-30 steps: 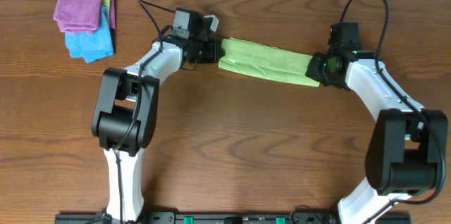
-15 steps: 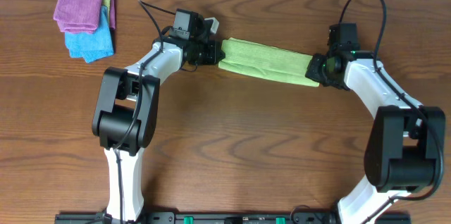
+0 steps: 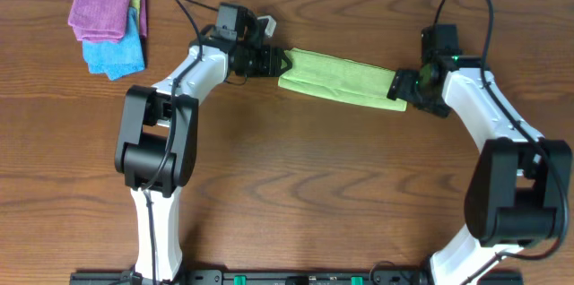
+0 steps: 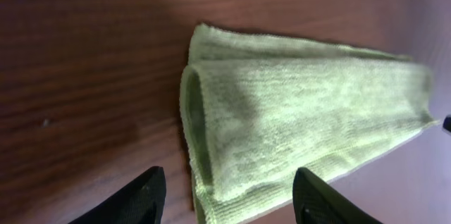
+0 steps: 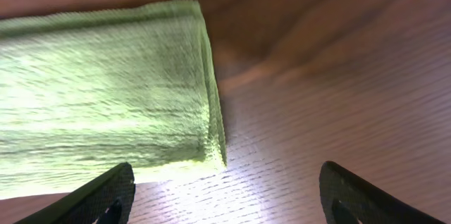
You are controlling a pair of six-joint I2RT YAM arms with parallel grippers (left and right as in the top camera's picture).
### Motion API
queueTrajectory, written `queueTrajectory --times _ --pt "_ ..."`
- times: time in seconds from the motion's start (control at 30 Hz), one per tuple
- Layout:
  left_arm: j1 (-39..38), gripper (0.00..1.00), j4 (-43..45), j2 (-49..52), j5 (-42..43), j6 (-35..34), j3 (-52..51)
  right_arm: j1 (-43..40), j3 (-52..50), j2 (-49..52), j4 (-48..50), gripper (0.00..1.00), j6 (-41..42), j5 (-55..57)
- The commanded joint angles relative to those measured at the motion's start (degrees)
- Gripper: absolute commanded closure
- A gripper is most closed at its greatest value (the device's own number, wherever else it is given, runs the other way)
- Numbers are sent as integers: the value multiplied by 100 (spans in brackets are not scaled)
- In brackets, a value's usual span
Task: Fold the cloth
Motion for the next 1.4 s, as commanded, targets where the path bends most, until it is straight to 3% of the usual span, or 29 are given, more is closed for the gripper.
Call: queueTrajectory --times 0.0,0.03,0.07,0.1,0.13,0.37,0.53,0.93,1.37 --pt "33 42 -472 -197 87 557 732 17 511 -516 -256 17 -227 229" --pt "20 46 -739 -243 83 673 1016 17 651 -616 -361 25 -227 229" --pt "-2 56 -909 -278 81 765 1222 17 758 -708 -431 61 -227 229" --pt "-31 77 -1084 -326 72 876 1478 24 872 -835 -496 98 -225 227" --pt "-57 94 -1165 -343 -26 905 1639 35 929 -938 -498 98 -225 225" --pt "-544 94 -1038 -162 -2015 905 1759 179 890 -699 -420 99 -225 297" --pt "-678 94 -793 197 -2017 901 1467 256 890 -190 -516 99 -160 291" --pt "-682 94 -927 1047 -1797 518 1467 236 887 -155 -457 99 -164 520" --pt "-625 94 -916 761 -1547 404 1764 236 887 -155 -472 99 -162 592"
